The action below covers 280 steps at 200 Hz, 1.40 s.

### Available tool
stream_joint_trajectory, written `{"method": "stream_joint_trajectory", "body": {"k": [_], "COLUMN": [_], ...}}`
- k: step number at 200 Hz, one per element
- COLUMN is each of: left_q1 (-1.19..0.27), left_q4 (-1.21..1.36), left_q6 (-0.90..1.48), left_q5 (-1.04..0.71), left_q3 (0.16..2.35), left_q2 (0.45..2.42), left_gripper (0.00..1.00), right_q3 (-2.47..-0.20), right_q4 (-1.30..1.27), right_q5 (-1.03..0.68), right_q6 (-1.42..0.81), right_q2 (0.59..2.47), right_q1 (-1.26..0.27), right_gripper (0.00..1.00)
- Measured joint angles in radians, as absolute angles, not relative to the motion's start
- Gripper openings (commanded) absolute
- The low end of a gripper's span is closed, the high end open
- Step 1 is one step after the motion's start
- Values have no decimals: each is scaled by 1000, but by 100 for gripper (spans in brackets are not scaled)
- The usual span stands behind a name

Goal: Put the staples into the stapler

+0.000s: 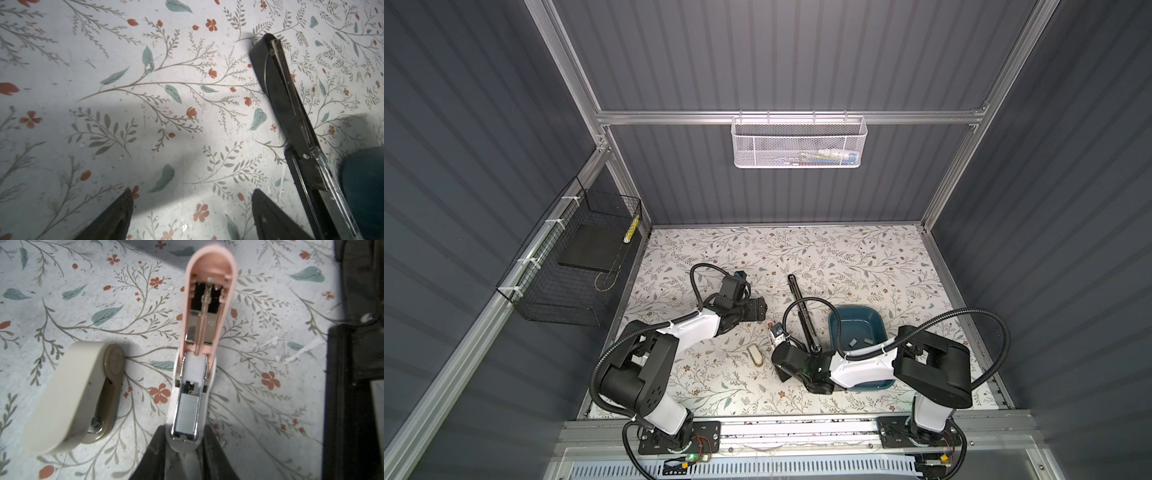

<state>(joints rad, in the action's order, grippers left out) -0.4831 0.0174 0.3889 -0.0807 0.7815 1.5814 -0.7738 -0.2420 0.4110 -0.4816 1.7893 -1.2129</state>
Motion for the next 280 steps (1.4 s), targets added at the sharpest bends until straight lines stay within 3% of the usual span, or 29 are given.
{"method": "stream_joint_trajectory", "body": {"k": [39,162,193,227,280], "left_q1": [-506,-513,-517,-545,-564], "left_q4": [16,47,62,96,170], "left_q6": [369,365,394,404,437], "left_q5": [-134,-270,-346,-405,-447], "left_q3": [794,799,799,803,762], "left_q2": [1588,1588,1588,1606,1608], "left_gripper": [80,34,26,22,24], "right_q3": [-762,-724,-717,-713,-708], "right_q4": [-269,-363,-376,-386,-395], "right_q5": [407,366,367,370,373], "right_q6": [-482,-492,-498,-513,-516], "right_q2": [1789,1787,1787,1787,1787], "right_q1": [-1208,-1174,-1168,-1165,-1161], "right_gripper": [23,23,23,23,23]}}
